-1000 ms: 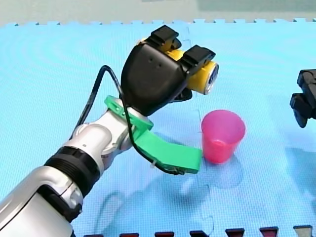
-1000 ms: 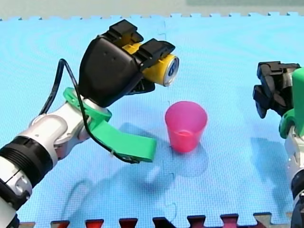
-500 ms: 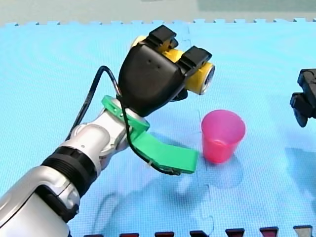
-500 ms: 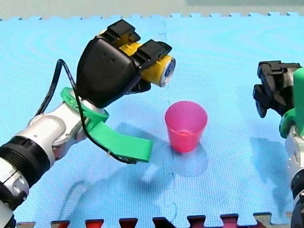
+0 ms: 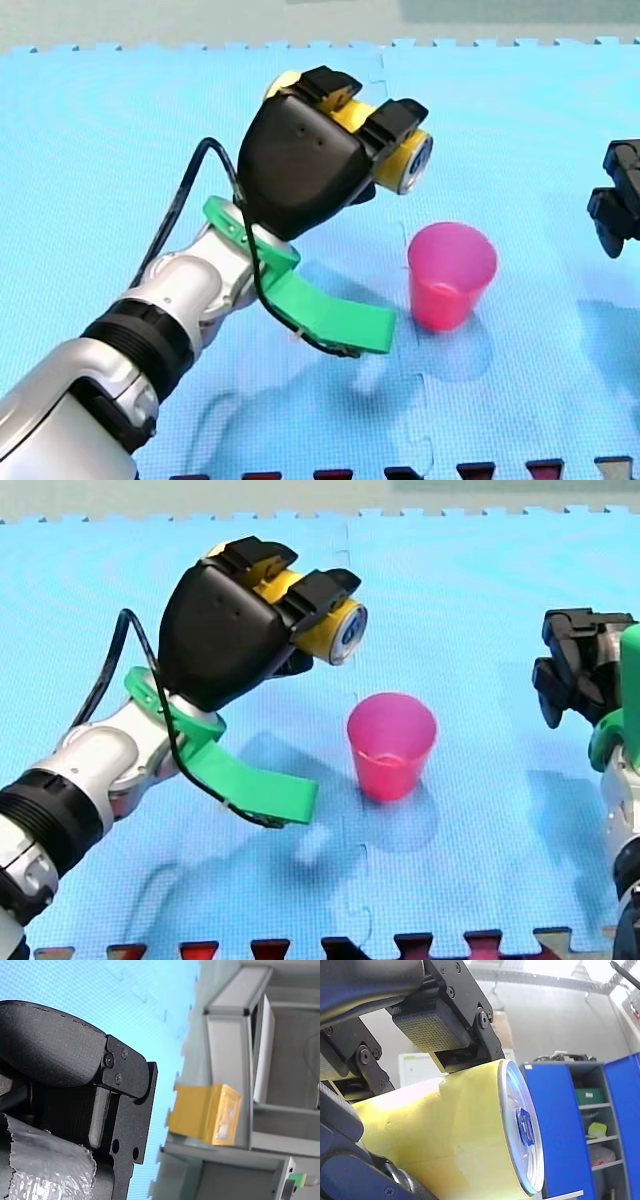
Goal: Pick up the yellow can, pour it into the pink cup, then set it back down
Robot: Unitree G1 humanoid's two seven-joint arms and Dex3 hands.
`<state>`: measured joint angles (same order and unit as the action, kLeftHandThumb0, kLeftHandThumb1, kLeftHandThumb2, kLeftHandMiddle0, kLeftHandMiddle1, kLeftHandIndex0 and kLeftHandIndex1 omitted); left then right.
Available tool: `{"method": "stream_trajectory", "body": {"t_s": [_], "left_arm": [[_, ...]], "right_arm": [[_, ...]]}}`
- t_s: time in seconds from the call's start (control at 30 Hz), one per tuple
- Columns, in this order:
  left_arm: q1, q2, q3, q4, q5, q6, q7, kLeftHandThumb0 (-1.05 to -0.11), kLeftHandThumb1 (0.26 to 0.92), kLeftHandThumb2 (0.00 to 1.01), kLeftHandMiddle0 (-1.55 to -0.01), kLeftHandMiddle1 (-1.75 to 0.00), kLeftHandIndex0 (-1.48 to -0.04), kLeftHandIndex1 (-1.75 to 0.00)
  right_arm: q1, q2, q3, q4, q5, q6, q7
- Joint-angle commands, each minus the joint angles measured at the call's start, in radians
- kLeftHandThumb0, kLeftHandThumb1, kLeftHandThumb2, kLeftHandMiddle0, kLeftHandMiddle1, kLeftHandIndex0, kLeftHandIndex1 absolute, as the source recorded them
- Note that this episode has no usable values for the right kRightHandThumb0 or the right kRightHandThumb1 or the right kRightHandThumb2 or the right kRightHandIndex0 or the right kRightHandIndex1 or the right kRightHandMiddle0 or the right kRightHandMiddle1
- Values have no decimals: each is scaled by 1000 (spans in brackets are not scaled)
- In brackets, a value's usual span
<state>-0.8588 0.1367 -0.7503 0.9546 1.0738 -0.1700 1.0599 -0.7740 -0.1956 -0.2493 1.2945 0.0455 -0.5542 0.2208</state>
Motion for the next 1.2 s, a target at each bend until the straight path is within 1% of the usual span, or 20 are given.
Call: {"method": "stream_trajectory", "body": {"t_s": [0.0,0.07,0.1,0.13,0.17,0.2,0.23,0.27,0.3,0.33,0.4,0.5,0.6,0.63,0.73,0.83,1.17], "left_arm": [[-4,2,1,1,-3,3,12,-289,846,0,-1269,-204,-1143,-251],[-2,1,5,7,-10,-7,21,-288,845,0,-1276,-219,-1150,-256],[1,1,8,9,-16,-13,25,-286,845,0,-1240,-318,-1131,-320],[4,2,14,13,-24,-22,31,-282,845,0,-1136,-544,-1066,-465],[8,6,20,18,-34,-31,36,-279,845,0,-1066,-702,-1011,-588],[14,9,28,26,-47,-42,42,-277,845,0,-1022,-822,-968,-684],[20,10,40,37,-64,-57,49,-272,845,0,-986,-928,-930,-770],[28,9,57,52,-89,-82,57,-270,846,0,-973,-969,-915,-803],[34,7,70,63,-110,-102,63,-272,846,0,-968,-977,-919,-770],[41,3,88,72,-137,-131,67,-275,846,0,-974,-954,-940,-706],[59,2,115,80,-176,-176,82,-304,848,0,-1052,-717,-1065,-328],[81,-5,139,99,-205,-201,116,-352,853,1,-1096,-609,-1131,-150],[94,-15,157,112,-225,-192,117,-383,849,0,-1125,-529,-1156,-74],[98,-16,163,111,-233,-194,110,-397,834,1,-1142,-473,-1163,-46],[116,-21,191,101,-274,-222,74,-401,815,0,-1176,-372,-1166,-13],[134,-31,216,92,-309,-246,48,-393,807,0,-1191,-338,-1172,-9],[186,-47,271,80,-366,-293,4,-378,791,0,-1235,-277,-1197,-10]], "right_arm": [[2,-5,-1,2,1,-6,0],[3,-5,-1,2,1,-7,1],[3,-6,-1,1,1,-8,2],[4,-6,-1,1,1,-9,2],[5,-6,-2,1,2,-10,3],[6,-6,-3,1,3,-11,5],[6,-6,-3,1,4,-12,6],[7,-7,-4,1,5,-12,8],[8,-8,-5,1,5,-13,9],[9,-8,-6,1,6,-13,11],[9,-10,-8,1,8,-12,14],[10,-12,-9,1,9,-10,17],[10,-15,-10,2,12,-8,20],[9,-15,-11,2,13,-7,21],[9,-16,-14,2,16,-4,26],[9,-18,-15,1,17,-3,28],[8,-22,-3,0,4,4,11]]}}
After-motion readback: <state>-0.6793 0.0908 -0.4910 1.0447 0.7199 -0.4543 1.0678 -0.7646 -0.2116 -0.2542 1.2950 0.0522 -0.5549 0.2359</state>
